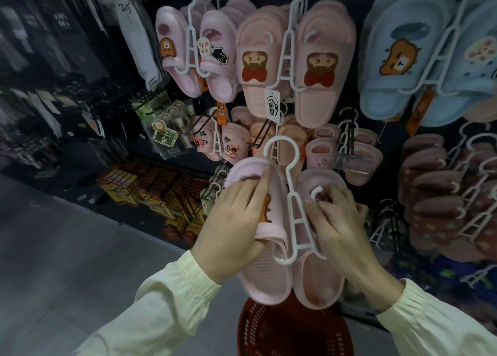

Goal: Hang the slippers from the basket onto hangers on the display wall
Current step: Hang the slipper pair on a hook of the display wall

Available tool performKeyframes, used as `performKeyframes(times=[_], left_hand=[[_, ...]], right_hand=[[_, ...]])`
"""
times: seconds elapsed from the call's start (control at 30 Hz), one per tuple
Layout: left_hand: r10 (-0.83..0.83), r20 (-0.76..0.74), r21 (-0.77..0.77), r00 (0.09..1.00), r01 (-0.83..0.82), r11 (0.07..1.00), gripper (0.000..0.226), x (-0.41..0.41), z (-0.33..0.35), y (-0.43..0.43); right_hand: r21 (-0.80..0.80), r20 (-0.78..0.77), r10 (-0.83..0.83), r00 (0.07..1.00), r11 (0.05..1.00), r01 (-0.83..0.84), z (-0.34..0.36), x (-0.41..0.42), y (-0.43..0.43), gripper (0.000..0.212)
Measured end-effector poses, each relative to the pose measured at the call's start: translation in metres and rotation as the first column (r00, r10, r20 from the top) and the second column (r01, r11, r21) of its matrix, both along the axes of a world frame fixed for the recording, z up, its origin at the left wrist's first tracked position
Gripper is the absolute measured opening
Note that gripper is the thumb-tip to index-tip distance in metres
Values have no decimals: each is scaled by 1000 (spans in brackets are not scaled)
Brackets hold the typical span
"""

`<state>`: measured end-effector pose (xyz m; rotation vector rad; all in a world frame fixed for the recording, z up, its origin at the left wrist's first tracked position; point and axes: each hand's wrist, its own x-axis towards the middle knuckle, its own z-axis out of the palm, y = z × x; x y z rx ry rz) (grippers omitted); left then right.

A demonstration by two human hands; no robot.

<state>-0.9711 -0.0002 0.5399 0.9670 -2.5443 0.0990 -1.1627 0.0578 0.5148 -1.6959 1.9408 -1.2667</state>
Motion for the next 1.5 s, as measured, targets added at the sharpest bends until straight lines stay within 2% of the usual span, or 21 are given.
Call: performKeyframes(times=[0.3, 0.4, 0.5, 0.67, 0.93, 1.17, 1.33, 1.5], left_hand=[[-113, 70, 48, 991, 110, 993, 94, 5, 0, 9], [-118, 83, 57, 990, 114, 992, 102, 6, -3, 12], [-74, 71, 29, 995, 72, 997, 109, 0, -6, 14], [-36, 36, 2, 999, 36, 999, 103, -6, -8, 15], [-56, -6, -45, 998, 56, 997, 98, -4, -6, 17], [-113, -1, -18, 994, 113, 993, 100, 7, -8, 19], [-208, 30, 1, 978, 208, 978, 99, 10, -7, 25], [-238, 118, -13, 964, 241, 970, 97, 9, -9, 28]], right_hand=[[-35, -27, -17, 999, 999, 16, 4, -4, -3, 38], [-33, -13, -3, 1000, 999, 3, 3, -3, -1, 39], [-32, -4, 2, 1000, 1000, -2, 3, 1, -1, 42], [-41, 40, 11, 999, 999, -9, 5, 6, -1, 40], [20, 63, 63, 996, 998, -65, 8, 2, 0, 41], [67, 183, 22, 983, 997, -35, 20, -22, -5, 38], [106, 1, -21, 1000, 994, 21, 34, -45, -14, 33], [102, -39, -64, 997, 992, 68, 52, -49, -16, 29]])
